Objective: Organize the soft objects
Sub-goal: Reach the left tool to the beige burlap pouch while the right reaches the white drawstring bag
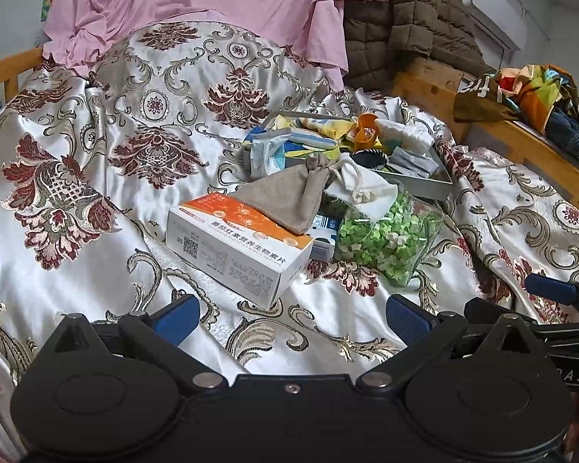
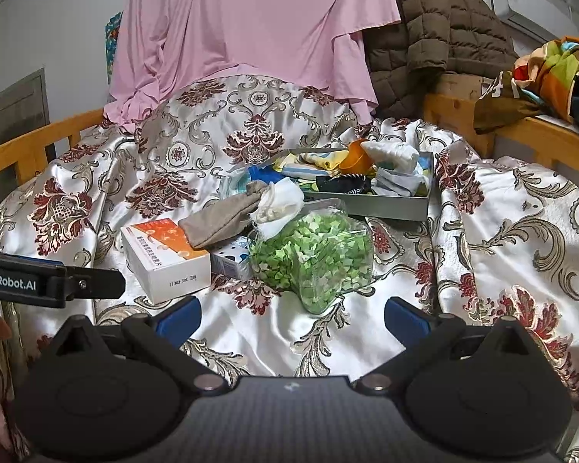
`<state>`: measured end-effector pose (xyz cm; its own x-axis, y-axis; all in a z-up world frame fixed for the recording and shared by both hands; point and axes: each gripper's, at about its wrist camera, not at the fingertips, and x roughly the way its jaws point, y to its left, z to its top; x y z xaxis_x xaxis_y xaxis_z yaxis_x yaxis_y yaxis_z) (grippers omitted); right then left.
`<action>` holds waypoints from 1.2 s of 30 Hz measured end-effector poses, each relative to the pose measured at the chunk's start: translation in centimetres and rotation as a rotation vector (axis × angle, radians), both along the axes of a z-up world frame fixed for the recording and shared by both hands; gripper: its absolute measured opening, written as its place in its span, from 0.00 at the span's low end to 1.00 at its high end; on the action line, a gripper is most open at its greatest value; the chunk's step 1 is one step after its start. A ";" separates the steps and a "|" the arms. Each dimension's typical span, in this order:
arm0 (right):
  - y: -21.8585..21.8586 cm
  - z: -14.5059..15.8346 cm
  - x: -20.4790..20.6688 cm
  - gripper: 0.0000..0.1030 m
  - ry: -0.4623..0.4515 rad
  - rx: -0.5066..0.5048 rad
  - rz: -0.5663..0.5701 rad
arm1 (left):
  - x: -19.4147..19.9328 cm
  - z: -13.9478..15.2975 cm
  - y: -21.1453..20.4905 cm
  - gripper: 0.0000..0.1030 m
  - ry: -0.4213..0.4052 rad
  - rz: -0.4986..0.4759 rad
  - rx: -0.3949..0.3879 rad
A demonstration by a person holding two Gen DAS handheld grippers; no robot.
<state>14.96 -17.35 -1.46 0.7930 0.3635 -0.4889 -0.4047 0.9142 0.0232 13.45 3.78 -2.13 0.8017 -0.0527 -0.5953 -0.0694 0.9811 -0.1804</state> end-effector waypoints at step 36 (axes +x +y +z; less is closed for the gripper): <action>3.4 -1.7 8.8 1.00 -0.196 -0.129 0.048 | 15.6 -2.3 4.4 0.99 -0.108 -0.203 -0.030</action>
<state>23.72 -13.97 -3.15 0.8605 0.3481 -0.3719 -0.4334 0.8839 -0.1756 29.06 8.13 -4.48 0.8315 -0.2364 -0.5027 0.1504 0.9670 -0.2058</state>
